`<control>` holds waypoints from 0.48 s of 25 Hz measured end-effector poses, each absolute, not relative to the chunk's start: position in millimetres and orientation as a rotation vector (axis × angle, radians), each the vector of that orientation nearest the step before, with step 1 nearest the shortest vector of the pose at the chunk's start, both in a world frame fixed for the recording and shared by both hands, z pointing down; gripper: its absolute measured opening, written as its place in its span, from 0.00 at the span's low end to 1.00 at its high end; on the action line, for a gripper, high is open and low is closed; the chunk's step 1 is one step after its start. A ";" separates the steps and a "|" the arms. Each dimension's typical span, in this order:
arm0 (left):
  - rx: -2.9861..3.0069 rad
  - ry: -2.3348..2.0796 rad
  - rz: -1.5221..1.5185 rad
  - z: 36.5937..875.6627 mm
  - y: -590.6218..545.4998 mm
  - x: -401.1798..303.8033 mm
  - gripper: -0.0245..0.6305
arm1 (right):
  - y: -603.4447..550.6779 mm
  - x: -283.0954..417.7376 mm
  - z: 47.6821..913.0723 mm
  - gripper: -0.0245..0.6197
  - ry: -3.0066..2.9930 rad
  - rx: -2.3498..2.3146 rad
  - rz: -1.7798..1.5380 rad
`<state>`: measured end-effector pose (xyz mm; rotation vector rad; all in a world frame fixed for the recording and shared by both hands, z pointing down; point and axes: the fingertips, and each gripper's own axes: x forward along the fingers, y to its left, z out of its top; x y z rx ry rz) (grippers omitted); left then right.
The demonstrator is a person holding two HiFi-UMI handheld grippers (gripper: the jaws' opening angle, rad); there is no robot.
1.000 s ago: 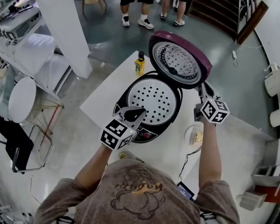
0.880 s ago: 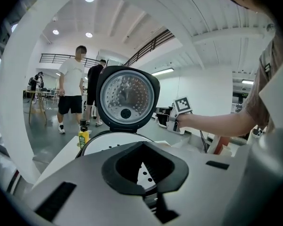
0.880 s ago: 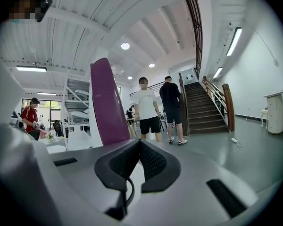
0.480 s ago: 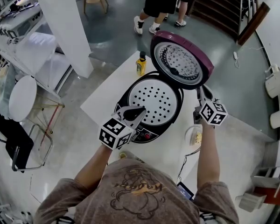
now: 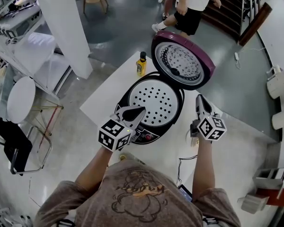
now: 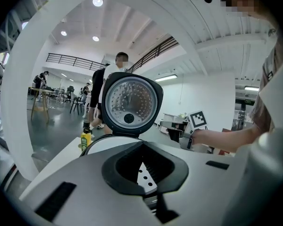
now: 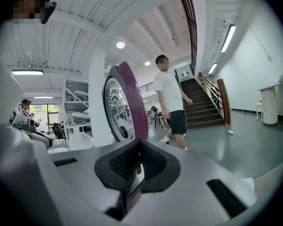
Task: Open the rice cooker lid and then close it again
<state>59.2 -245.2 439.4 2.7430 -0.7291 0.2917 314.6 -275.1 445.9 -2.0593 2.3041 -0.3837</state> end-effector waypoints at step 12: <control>2.745 -0.734 0.262 436.6 -240.2 56.5 0.07 | -226.3 250.5 436.3 0.05 2.340 -1.932 -0.386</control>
